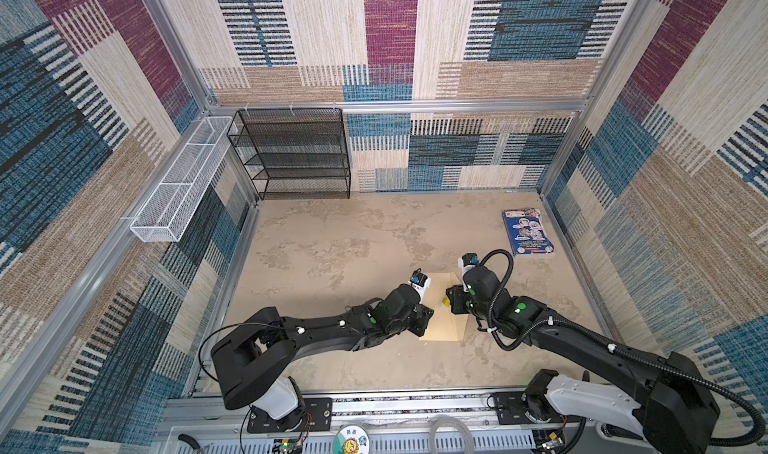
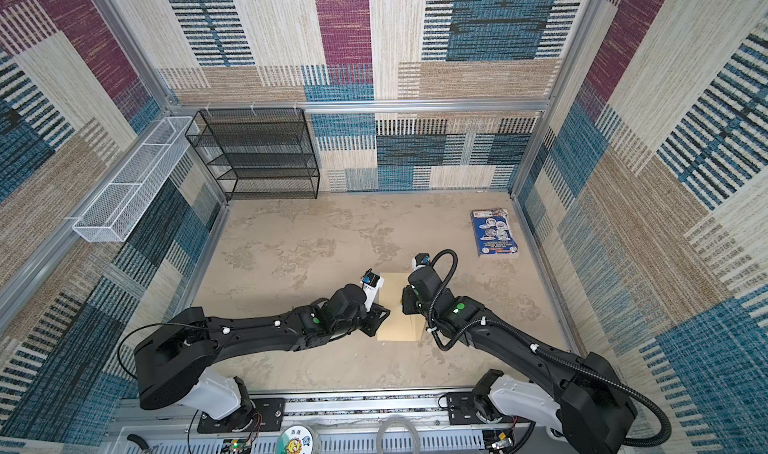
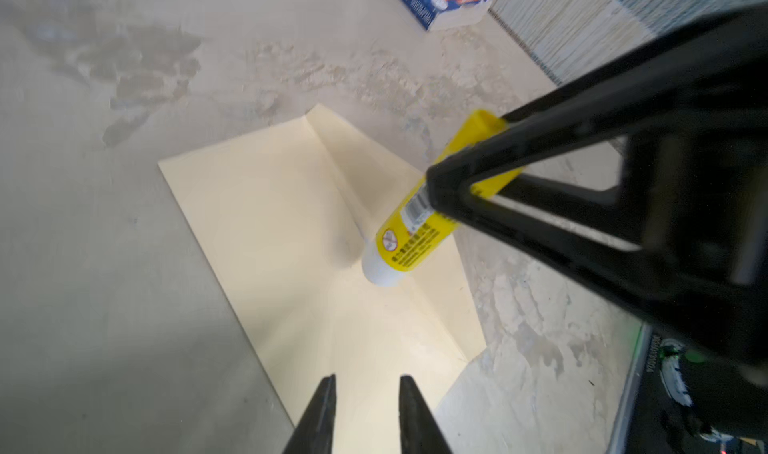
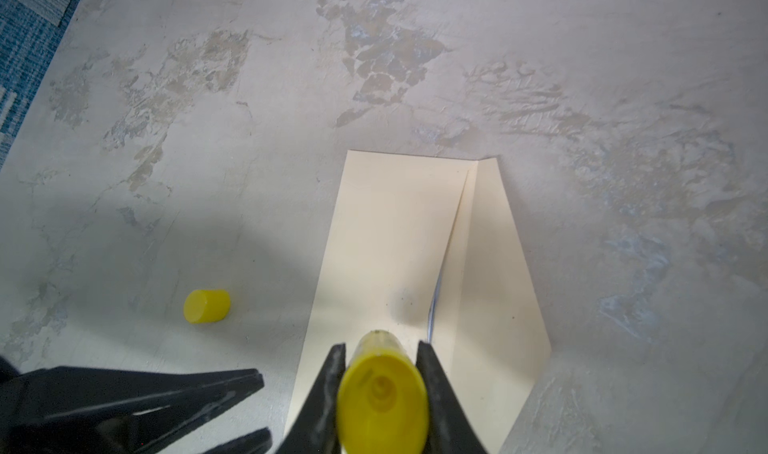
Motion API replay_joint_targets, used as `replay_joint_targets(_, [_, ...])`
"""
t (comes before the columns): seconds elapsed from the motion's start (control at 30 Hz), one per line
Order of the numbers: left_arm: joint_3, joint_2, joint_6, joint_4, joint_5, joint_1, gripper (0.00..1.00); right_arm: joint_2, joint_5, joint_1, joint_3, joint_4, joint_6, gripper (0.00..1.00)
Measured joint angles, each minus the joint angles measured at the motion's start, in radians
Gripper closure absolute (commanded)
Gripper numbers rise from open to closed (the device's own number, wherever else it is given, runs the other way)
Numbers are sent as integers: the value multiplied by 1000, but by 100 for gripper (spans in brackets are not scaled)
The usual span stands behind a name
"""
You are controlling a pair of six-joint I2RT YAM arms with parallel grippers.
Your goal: Place the letter into the envelope and seal it
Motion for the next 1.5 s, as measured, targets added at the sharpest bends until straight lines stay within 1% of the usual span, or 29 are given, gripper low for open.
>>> replay_joint_targets(0.07, [-9, 27, -68, 2, 7, 1, 86, 6, 14, 11, -4, 13, -6, 100])
replay_joint_targets(0.23, [-4, 84, -166, 4, 44, 2, 92, 27, 43, 13, -26, 31, -6, 100])
replay_joint_targets(0.53, [-4, 121, -222, 5, 55, 2, 100, 74, 55, 13, -37, 80, -22, 100])
replay_joint_targets(1.0, [-19, 162, -246, 79, 101, 2, 100, 168, 104, 15, -20, 127, -74, 100])
replay_joint_targets(1.5, [-16, 194, -247, 136, 111, 2, 100, 251, 140, 15, 13, 210, -108, 100])
